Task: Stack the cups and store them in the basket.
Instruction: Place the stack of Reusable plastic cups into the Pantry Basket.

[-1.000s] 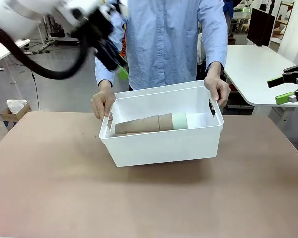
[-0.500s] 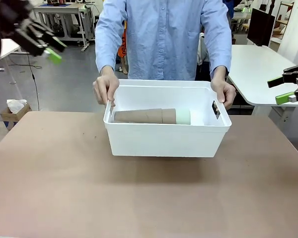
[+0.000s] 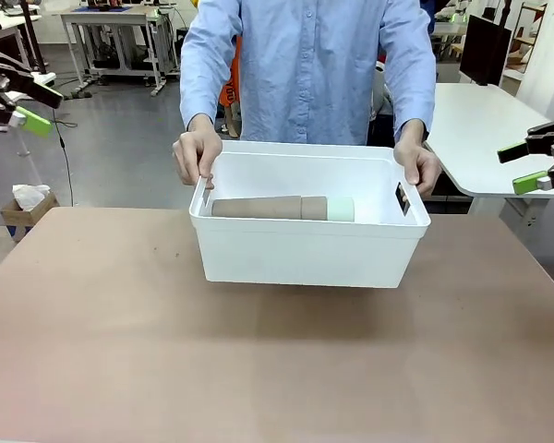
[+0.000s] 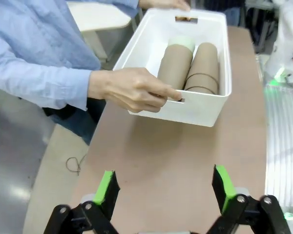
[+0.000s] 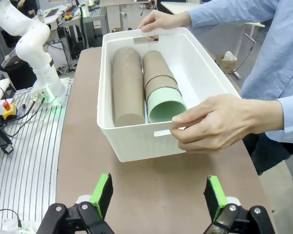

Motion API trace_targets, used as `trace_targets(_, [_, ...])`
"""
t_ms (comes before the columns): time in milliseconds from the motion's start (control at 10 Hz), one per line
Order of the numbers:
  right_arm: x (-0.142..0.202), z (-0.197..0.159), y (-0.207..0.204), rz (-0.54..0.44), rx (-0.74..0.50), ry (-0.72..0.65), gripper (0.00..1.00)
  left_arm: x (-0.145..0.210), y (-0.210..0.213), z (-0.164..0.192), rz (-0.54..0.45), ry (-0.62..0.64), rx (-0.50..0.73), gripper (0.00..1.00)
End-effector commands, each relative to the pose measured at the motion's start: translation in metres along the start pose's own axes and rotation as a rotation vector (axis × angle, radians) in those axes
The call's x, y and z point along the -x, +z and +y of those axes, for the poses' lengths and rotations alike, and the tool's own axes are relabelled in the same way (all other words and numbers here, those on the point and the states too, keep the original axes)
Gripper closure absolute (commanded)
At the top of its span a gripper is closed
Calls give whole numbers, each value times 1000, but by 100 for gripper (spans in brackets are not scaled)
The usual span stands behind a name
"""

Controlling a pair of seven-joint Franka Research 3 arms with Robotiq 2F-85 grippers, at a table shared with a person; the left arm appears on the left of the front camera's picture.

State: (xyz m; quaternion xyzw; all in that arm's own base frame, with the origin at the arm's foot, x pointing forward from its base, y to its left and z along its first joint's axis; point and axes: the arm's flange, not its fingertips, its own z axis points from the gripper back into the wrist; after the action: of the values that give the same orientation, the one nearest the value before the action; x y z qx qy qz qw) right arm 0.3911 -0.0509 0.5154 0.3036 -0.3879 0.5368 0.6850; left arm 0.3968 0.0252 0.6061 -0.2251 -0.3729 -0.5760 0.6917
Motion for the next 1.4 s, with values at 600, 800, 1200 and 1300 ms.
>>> trace_targets(600, [-3, -1, 0, -13, 15, -12, 0, -1, -9, 9, 20, 15, 13, 0])
trace_targets(800, [-3, -1, 0, -13, 15, -12, 0, -1, -9, 9, 20, 15, 13, 0])
trace_targets(1200, [-3, -1, 0, -13, 15, -12, 0, -1, -9, 9, 20, 15, 13, 0])
trace_targets(1300, [-3, -1, 0, -13, 15, -12, 0, -1, -9, 9, 20, 15, 13, 0])
